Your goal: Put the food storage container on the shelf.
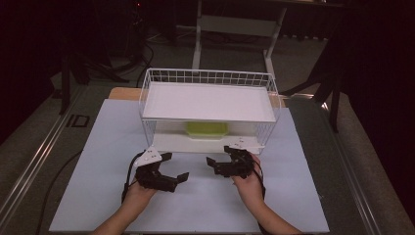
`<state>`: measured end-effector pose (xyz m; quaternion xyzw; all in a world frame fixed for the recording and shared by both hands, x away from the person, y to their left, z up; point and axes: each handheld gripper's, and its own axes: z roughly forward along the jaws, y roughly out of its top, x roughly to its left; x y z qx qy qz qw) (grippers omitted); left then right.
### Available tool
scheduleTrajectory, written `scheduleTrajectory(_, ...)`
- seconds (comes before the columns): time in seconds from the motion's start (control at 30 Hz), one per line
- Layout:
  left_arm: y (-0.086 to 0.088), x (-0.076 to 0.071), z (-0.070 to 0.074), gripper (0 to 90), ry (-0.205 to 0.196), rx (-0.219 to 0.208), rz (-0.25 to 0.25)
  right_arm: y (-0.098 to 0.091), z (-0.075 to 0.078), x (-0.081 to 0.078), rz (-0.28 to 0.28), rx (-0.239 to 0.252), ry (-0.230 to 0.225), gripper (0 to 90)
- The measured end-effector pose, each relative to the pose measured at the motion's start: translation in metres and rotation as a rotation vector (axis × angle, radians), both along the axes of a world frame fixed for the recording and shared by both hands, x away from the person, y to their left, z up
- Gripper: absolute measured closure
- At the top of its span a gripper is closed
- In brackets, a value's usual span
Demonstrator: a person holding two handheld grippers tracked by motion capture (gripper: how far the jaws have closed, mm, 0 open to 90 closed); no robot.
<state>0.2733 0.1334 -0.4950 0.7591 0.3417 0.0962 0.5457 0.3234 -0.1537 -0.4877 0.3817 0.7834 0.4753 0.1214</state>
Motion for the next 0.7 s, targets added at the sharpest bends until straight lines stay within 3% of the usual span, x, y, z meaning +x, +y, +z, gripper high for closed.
scheduleTrajectory(0.33, 0.005, -0.011, 0.004, 1.9, -0.017, 0.001, -0.040, -0.008, 0.007, -0.019, 0.060, -0.011, -0.030, 16.5)
scheduleTrajectory(0.7, 0.028, -0.026, 0.006, 1.9, -0.028, -0.011, -0.050, -0.030, 0.004, -0.034, 0.065, -0.010, -0.011, 16.0)
